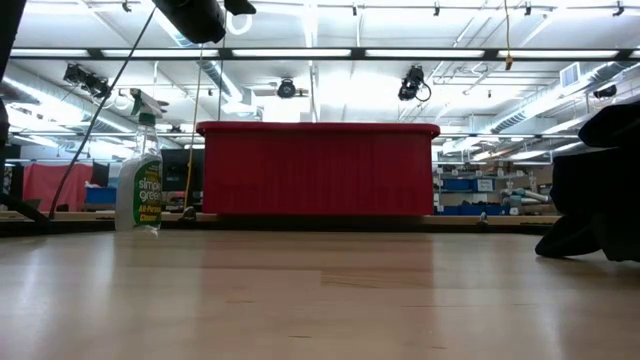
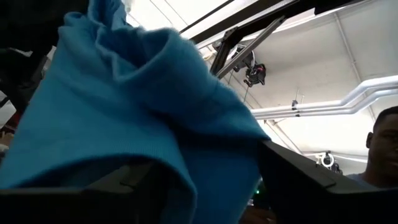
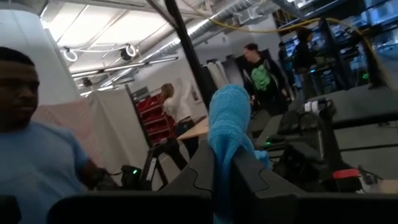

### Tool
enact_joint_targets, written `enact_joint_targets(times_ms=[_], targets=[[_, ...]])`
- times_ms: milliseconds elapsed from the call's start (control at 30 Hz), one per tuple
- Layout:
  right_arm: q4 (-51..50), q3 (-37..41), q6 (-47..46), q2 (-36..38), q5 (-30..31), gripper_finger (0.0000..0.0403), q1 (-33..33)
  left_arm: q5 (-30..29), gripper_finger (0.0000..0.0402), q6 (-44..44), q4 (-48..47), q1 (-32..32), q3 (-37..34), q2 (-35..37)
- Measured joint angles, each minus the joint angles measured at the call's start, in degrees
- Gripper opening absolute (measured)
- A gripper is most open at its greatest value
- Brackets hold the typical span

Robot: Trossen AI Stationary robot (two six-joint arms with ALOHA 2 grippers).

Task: Fold laundry
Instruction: Fold the blue shorts

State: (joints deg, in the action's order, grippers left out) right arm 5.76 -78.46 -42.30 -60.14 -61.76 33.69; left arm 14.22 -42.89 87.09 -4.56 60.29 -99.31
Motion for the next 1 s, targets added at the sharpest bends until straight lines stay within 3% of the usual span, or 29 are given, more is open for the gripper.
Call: enact_joint_targets(times_ms=[433,833,1000], targets=[[0.06,0.00,-1.68,0.06,-5.54,0.0026,6.56,-0.12,0.0240,-0.52,0.00,-0.02,-0.03,0.00],[0.10,0.00,-1.21,-0.17,-0.36,0.0026,1.24,-5.63,0.0240,2.68,-6.99,0.92,-0.04,-0.02],[-0.03,-0.72,-2.82,0.15,-1.14,0.0026,0.92,-4.16,0.0238,4.60,-13.63,2.97,-0.04,-0.02]])
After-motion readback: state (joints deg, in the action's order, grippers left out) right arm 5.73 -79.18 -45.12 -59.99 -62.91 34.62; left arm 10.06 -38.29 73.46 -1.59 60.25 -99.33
